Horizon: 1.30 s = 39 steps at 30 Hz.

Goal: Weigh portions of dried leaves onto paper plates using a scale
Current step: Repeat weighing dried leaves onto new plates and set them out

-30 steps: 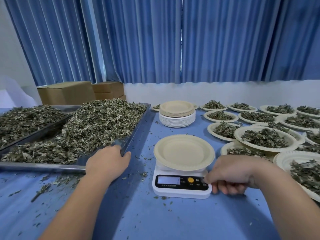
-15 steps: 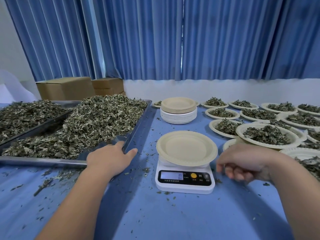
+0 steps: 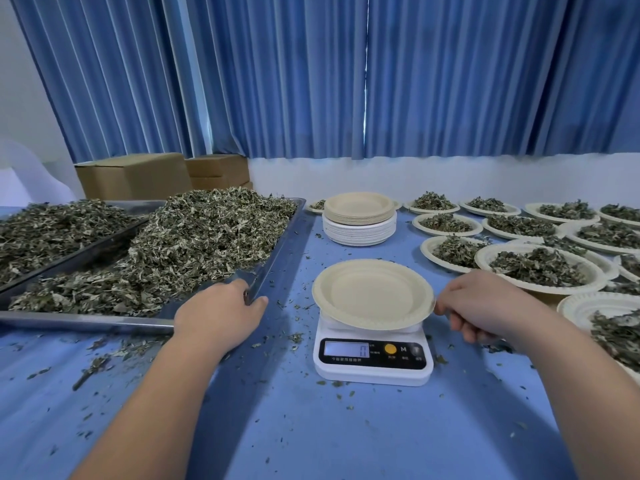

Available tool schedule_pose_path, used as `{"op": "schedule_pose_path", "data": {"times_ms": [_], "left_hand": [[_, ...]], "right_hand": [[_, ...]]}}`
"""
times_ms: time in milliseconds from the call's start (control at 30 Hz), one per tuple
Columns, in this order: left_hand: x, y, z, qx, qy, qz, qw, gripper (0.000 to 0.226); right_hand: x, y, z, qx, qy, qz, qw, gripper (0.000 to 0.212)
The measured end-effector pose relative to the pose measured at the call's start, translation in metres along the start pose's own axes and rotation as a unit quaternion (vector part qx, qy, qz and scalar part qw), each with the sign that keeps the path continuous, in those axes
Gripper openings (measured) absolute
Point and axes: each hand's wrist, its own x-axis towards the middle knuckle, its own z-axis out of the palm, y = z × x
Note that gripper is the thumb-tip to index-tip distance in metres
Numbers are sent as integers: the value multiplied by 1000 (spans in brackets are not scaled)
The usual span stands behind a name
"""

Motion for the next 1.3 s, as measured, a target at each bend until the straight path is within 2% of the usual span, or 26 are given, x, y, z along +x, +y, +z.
{"op": "schedule_pose_path", "data": {"times_ms": [133,300,600,767,900,1033,1167,1300], "left_hand": [[2,-5,-3,-68,23,-15,997,38],[1,-11,-7,-167,79,-31,982,22],[14,-18,-22,-267,96,-38,958,12],[17,-7,-41,-287,170,-38,942,12],[15,31,-56,-330,210,21,920,11],[15,77,-56,-367,195,124,901,9],[19,118,-41,-290,132,242,916,9],[21,139,-17,-221,-10,325,919,30]], "right_hand": [[1,1,-1,-2,16,5,1000,18],[2,3,-2,7,27,4,1000,18],[5,4,-3,19,55,-9,998,21],[8,6,-6,36,71,-17,997,22],[9,7,-6,45,82,-24,995,22],[9,8,-4,41,80,-29,996,24],[11,8,-4,23,85,-36,995,27],[12,9,-2,5,84,-46,995,29]]}}
